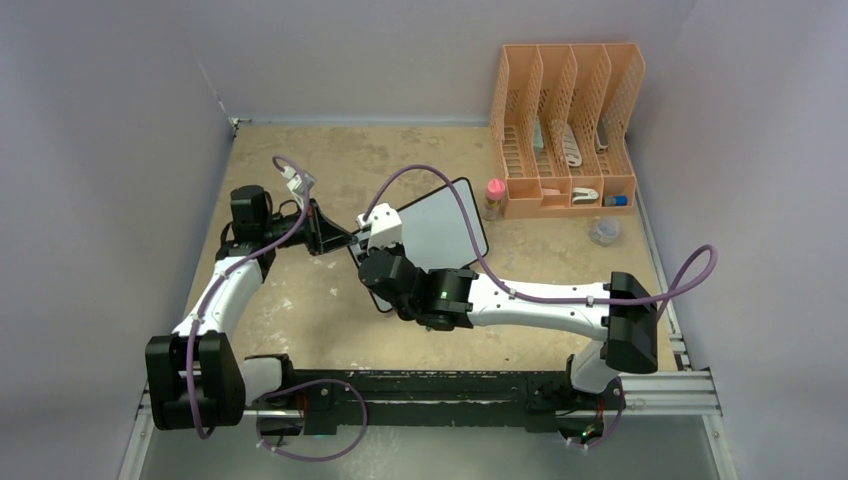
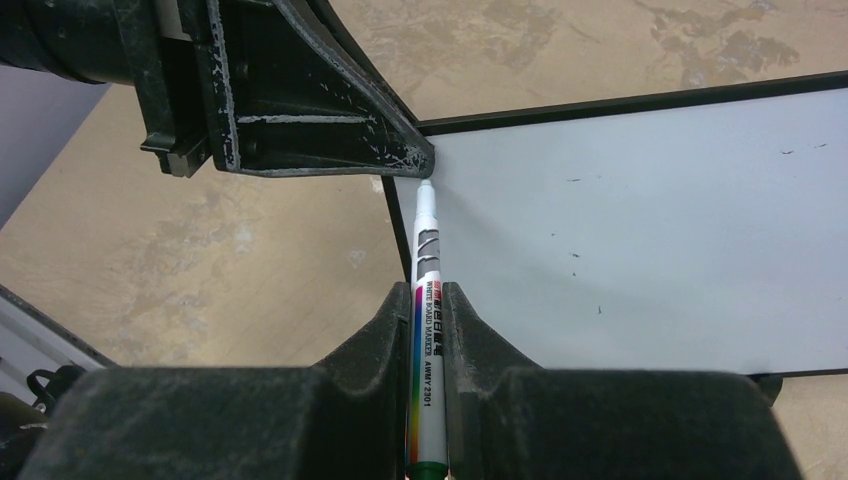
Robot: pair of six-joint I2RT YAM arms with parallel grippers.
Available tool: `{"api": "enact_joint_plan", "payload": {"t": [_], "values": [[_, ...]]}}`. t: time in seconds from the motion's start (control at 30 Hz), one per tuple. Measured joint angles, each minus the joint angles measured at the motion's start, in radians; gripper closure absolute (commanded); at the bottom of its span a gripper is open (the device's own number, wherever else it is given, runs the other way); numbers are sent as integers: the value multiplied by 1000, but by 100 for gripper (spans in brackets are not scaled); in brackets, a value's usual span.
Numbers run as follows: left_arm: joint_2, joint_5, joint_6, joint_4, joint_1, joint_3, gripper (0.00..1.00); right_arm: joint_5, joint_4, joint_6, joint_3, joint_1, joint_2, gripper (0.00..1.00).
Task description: Write a sentence on the whiteboard
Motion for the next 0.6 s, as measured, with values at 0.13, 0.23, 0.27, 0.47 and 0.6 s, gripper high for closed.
{"api": "enact_joint_plan", "payload": {"t": [0.13,0.23,0.27,0.47,0.6], "values": [[2,-2,2,0,-4,0,100,0,0,-1,4,0,10,100],[2,-3,3,0,-5,0,100,0,0,-1,5,0,16,100],[2,-3,3,0,-5,0,100,0,0,-1,5,0,16,100],[2,-3,6,0,-5,0,100,1,-1,0,5,0,17,100],[2,-3,6,0,-5,0,100,3,-10,3,8,0,17,100]]}}
